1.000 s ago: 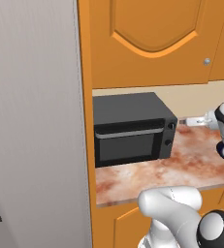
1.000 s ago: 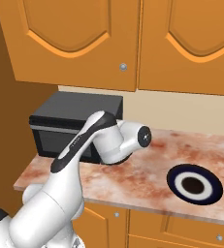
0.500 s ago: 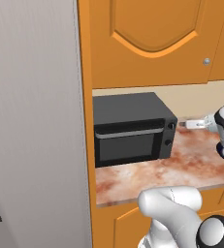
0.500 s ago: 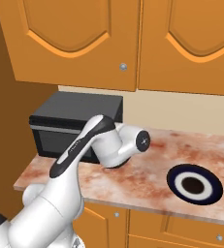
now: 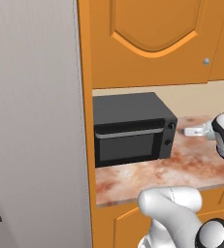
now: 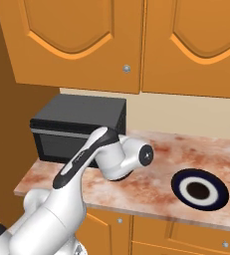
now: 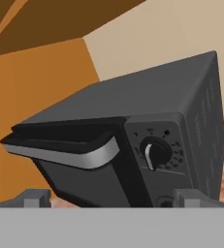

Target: Pick up the bagel from the plate, place it on the toaster oven rack, close the door, and set the timer.

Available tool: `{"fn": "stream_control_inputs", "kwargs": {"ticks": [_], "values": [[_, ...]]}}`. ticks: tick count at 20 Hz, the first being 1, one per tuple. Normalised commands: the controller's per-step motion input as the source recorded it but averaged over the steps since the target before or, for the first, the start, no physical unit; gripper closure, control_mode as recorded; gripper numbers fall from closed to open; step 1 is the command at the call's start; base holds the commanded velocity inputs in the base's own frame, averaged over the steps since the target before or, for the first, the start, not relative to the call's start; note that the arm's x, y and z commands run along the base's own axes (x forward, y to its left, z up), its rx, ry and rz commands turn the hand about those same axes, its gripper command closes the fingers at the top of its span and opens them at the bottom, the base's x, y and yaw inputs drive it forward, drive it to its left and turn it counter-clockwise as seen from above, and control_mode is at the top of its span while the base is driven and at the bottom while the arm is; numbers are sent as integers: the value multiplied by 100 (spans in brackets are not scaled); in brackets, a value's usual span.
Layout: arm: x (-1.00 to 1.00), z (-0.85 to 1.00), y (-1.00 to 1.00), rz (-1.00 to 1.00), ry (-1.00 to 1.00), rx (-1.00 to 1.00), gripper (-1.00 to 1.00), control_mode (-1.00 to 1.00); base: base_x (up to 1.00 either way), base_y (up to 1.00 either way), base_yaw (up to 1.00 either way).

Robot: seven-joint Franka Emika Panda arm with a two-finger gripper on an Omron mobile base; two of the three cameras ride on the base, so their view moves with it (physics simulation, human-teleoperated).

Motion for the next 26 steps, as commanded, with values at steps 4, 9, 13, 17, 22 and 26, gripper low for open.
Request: {"fn": "stream_control_inputs", "kwargs": {"ticks": [4,9,13,17,22,26], "values": [[0,-18,0,-1,0,0,-100,-100,0,0,0],[0,-19,0,0,0,0,-100,-100,0,0,0],[0,-9,0,0,0,0,-100,-100,0,0,0],[0,-10,0,0,0,0,-100,-100,0,0,0],[0,-16,0,0,0,0,-100,-100,0,0,0],[0,-26,0,0,0,0,-100,-100,0,0,0]]}}
